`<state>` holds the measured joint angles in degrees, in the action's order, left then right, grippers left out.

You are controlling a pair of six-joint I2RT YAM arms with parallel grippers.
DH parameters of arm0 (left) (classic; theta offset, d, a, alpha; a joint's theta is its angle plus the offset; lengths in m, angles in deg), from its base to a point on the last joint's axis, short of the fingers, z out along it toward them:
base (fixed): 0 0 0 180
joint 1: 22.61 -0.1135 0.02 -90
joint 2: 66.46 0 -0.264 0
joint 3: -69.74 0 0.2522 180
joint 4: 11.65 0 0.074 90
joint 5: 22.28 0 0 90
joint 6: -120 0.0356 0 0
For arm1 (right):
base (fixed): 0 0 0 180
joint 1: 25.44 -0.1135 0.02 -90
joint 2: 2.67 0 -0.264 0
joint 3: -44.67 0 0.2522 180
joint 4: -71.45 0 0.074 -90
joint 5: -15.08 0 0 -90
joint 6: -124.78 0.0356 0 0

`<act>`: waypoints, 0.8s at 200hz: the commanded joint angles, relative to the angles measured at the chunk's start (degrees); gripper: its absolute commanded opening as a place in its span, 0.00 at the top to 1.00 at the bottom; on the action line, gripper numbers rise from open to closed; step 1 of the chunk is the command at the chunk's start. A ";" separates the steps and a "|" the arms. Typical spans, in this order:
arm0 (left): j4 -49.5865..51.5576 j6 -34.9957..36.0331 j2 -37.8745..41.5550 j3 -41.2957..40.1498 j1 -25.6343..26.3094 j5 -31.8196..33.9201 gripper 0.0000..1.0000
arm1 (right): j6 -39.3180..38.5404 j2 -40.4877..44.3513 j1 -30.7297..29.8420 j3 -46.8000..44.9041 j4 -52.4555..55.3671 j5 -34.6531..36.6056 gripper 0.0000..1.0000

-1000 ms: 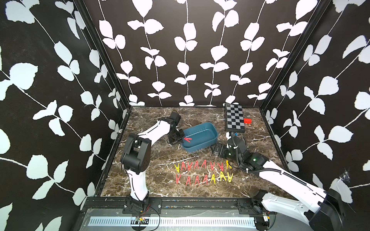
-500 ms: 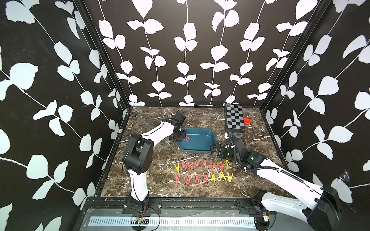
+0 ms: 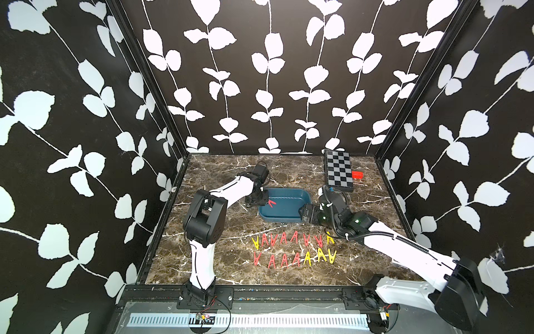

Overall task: Take the clothespins out of the storage box
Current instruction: Adjust the storage box at the center of the board.

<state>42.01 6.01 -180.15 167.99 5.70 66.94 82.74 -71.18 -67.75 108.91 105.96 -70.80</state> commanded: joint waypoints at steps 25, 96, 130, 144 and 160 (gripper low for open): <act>3.98 -0.48 3.85 3.68 0.07 1.75 0.39 | -1.97 -1.26 -0.60 2.17 -1.93 -1.45 0.01; 6.97 -8.17 7.83 6.28 2.49 1.19 0.01 | -4.02 -1.16 -1.07 1.69 -4.50 -3.17 0.01; 7.34 -10.82 7.18 7.52 5.00 2.06 0.02 | -3.76 1.11 -1.05 -0.31 -4.50 -1.76 0.01; 6.86 -11.74 6.67 7.53 5.68 2.17 0.10 | -3.62 2.20 -1.07 -1.08 -4.58 -1.31 0.01; 6.88 -12.69 5.65 7.81 6.27 2.38 0.24 | -3.60 3.01 -1.11 -1.50 -4.49 -1.26 0.01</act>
<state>47.24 -4.13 -174.67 174.24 11.08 68.23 79.29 -70.20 -68.56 108.45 102.62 -73.34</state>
